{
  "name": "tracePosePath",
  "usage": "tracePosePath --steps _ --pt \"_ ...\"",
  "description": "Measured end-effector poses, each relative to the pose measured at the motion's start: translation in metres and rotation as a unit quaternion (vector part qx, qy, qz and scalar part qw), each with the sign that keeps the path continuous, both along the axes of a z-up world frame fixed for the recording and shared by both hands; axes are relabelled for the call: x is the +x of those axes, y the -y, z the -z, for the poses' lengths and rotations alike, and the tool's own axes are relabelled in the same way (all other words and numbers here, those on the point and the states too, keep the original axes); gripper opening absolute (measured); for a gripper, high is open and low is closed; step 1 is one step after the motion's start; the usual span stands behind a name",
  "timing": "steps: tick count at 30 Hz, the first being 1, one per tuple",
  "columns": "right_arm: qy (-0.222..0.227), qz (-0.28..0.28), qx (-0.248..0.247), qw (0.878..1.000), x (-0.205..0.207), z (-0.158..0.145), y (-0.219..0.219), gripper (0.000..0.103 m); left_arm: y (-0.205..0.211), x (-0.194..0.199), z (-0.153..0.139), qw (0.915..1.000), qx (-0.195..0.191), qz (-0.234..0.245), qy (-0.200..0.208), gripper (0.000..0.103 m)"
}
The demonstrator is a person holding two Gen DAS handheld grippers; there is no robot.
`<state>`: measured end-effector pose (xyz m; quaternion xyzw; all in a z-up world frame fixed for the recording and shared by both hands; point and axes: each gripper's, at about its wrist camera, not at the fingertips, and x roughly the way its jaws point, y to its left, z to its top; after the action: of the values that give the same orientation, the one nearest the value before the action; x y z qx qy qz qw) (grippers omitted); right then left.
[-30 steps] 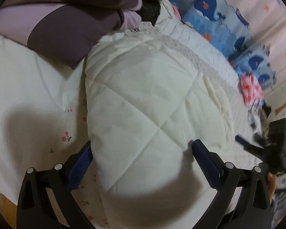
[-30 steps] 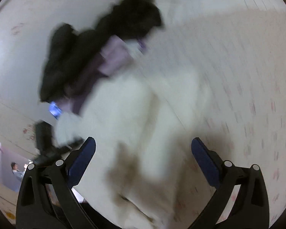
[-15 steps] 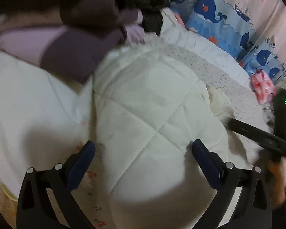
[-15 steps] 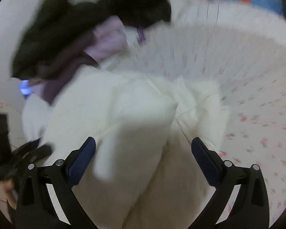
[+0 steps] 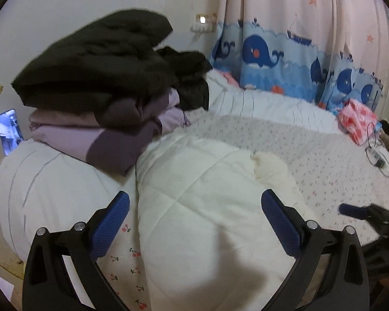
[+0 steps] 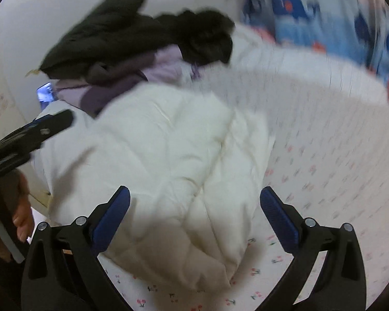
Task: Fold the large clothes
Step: 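Open both grippers and pull them back from the bundle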
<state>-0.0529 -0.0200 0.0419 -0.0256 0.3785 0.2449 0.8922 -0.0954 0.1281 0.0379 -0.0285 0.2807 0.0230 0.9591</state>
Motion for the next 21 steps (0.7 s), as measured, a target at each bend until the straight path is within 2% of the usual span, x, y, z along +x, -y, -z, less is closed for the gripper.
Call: tracePosePath --steps 4,8,12,17,21 --pt "0.056 0.012 -0.012 0.998 -0.019 -0.024 0.001 0.097 0.001 -0.020 -0.011 0.9993 -0.004 -0.015 0.033 0.097" --pt "0.081 0.017 -0.024 0.996 -0.018 -0.023 -0.008 0.097 -0.001 -0.035 -0.011 0.9986 0.007 -0.031 0.042 0.097" --pt "0.076 0.020 -0.027 0.996 -0.014 -0.013 -0.026 0.097 -0.003 -0.038 -0.008 0.9985 0.019 -0.034 0.038 0.097" --pt "0.079 0.020 -0.043 0.996 -0.012 -0.007 -0.038 0.097 -0.012 -0.032 -0.003 0.9990 -0.015 -0.042 0.004 0.097" --pt "0.068 0.037 -0.035 0.996 -0.005 -0.008 -0.033 0.097 -0.005 -0.030 0.001 0.9993 -0.006 -0.036 -0.010 0.097"
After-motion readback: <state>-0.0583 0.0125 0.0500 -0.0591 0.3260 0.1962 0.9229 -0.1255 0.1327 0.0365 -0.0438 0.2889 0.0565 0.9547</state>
